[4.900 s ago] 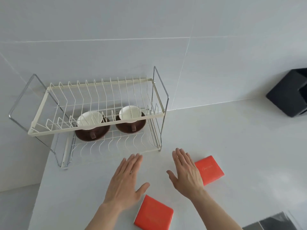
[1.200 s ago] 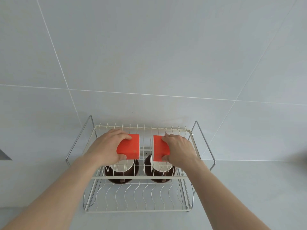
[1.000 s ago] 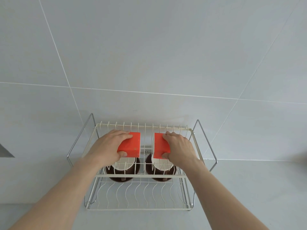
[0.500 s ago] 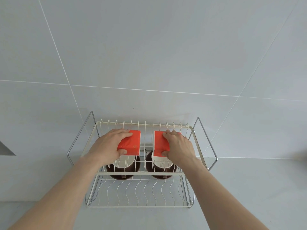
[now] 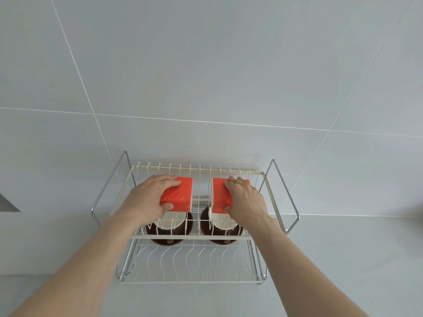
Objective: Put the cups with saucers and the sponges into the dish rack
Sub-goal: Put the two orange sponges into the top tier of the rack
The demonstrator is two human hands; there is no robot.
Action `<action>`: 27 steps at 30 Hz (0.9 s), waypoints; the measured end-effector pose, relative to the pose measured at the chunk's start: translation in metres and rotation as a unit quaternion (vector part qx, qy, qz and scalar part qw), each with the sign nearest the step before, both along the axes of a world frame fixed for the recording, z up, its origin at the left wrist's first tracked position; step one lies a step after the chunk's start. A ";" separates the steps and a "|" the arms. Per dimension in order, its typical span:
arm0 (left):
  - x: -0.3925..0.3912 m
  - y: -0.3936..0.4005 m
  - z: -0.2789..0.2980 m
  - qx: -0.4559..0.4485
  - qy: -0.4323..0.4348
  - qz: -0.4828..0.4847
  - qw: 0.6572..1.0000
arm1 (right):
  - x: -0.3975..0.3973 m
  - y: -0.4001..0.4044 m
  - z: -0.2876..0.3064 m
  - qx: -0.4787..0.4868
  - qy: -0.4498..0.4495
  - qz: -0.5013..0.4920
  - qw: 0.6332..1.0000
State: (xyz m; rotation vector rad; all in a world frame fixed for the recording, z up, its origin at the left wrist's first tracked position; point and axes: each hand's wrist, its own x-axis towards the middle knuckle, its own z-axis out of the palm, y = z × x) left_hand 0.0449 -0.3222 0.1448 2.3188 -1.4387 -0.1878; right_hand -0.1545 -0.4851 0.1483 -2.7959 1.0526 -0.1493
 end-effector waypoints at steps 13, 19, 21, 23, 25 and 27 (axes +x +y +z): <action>0.000 0.000 0.005 0.025 -0.013 -0.003 1.000 | -0.001 -0.001 0.004 0.014 0.012 0.002 1.000; -0.004 -0.002 0.028 0.105 -0.065 -0.029 0.992 | -0.003 -0.003 0.024 0.032 0.036 0.029 0.998; -0.006 -0.002 0.035 0.126 -0.070 -0.035 0.989 | -0.006 -0.003 0.032 0.036 0.033 0.040 0.998; -0.011 -0.001 0.042 0.122 -0.079 -0.036 0.989 | -0.010 0.001 0.040 0.026 0.016 0.047 0.998; -0.018 0.002 0.049 0.116 -0.098 -0.037 0.988 | -0.015 0.005 0.047 0.010 0.004 0.046 0.999; -0.024 0.005 0.058 0.112 -0.107 -0.026 0.988 | -0.021 0.010 0.055 0.000 0.001 0.042 0.999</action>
